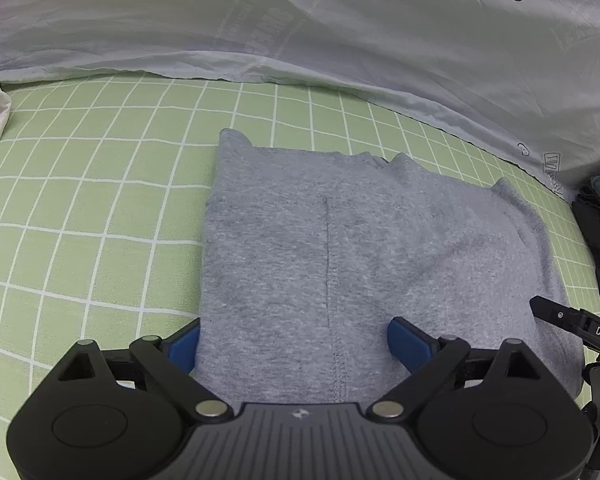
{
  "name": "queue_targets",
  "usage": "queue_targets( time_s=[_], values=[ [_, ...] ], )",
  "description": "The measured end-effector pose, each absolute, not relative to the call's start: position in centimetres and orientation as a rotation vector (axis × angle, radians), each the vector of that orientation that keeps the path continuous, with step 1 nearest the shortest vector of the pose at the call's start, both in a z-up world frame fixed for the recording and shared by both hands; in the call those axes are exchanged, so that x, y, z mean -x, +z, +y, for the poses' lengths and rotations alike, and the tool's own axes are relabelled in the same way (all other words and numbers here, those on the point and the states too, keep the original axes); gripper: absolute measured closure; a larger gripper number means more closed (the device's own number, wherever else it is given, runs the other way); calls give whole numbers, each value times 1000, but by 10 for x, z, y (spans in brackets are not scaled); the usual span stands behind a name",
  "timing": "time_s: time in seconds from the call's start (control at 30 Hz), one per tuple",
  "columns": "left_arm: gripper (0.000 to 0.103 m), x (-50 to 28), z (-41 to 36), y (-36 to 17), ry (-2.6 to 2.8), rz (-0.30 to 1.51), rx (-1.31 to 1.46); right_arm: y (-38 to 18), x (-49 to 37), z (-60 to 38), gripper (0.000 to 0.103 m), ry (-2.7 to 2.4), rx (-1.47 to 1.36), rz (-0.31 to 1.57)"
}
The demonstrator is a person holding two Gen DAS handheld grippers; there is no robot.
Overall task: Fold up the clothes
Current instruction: 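Slide both grippers under the folded hoodie edges and grasp it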
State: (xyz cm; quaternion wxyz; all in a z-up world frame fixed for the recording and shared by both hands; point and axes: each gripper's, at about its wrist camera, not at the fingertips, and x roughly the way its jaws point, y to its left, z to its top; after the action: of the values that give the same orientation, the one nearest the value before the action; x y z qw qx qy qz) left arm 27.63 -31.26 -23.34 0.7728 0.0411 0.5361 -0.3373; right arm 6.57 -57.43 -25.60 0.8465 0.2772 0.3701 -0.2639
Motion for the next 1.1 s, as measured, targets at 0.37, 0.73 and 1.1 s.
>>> queue_targets(
  time_s=[0.37, 0.73, 1.1],
  values=[
    [1, -274, -319, -246, -751, 1176, -34, -257, -89, -565, 0, -457, -575, 784],
    [11, -261, -334, -246, -773, 1170, -1, -257, -102, -543, 0, -382, -617, 802],
    [56, -212, -341, -211, -855, 1101, -28, -239, -60, -529, 64, -359, -715, 722]
  ],
)
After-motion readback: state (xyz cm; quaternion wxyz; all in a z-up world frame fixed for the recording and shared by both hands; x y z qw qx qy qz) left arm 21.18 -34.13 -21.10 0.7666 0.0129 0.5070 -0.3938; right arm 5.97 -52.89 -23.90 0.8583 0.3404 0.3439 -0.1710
